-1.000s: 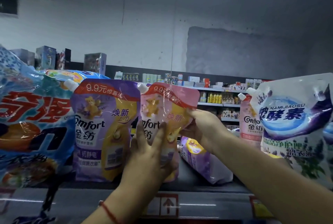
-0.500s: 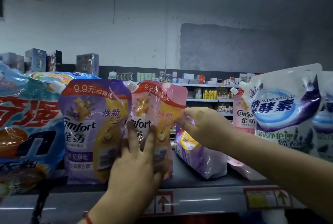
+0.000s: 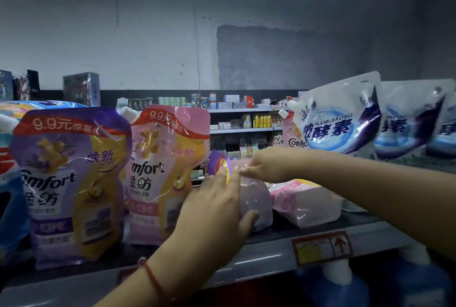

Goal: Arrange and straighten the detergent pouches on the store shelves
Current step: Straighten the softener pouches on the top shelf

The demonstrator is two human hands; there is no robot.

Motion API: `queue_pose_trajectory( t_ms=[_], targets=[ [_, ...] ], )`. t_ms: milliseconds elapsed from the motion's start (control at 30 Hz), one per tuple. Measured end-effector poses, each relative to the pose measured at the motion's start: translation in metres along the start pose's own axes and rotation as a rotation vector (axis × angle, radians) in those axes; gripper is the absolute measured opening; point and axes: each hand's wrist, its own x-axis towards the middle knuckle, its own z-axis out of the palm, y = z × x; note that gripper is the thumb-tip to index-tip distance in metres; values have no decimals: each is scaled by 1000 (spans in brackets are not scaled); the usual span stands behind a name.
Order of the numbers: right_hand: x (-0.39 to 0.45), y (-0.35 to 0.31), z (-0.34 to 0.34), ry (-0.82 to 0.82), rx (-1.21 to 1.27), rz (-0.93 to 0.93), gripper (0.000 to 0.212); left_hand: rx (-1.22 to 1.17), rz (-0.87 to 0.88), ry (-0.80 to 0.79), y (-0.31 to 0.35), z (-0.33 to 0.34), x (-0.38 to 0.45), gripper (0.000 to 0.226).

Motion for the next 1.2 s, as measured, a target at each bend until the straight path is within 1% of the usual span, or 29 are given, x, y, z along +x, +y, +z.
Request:
queue_pose_trajectory(
  t_ms=[100, 233, 367, 467, 567, 667, 700, 800, 833, 900, 967, 1033, 1067, 1133, 1200],
  targets=[
    [12, -4, -1, -20, 101, 29, 50, -62, -69, -7, 7, 17, 10, 78],
    [38, -14, 3, -71, 171, 79, 58, -120, -134, 59, 10, 30, 9, 67],
    [60, -33, 3, -117, 333, 177, 53, -260, -180, 122, 10, 35, 1, 59],
    [68, -44, -1, -102, 366, 221, 58, -329, -200, 168, 13, 36, -3, 61],
    [75, -50, -1, -95, 364, 272, 60, -312, -218, 170, 15, 40, -5, 64],
    [85, -49, 1, -135, 471, 336, 71, -293, -217, 174, 15, 51, -5, 70],
    [88, -49, 2, -134, 472, 342, 68, -277, -207, 188, 14, 55, -4, 73],
    [93, -51, 6, -84, 337, 306, 42, -223, -170, 244, 11, 60, -1, 82],
    [93, -53, 7, -56, 301, 311, 37, -224, -151, 255, 10, 60, 0, 83],
    [95, -54, 11, -16, 276, 329, 35, -262, -124, 274, 9, 62, 0, 83],
    [96, -51, 16, 13, 250, 319, 37, -264, -134, 276, 9, 65, 1, 83],
    [95, -47, 18, 70, 232, 322, 38, -274, -117, 258, 11, 62, 1, 82],
    [93, -46, 18, 102, 227, 310, 38, -283, -104, 248, 13, 55, 0, 78],
    [88, -44, 16, 146, 246, 292, 39, -310, -102, 291, 13, 53, -3, 69],
    [87, -40, 12, 171, 282, 268, 41, -281, -91, 296, 13, 51, -4, 75]
  ],
)
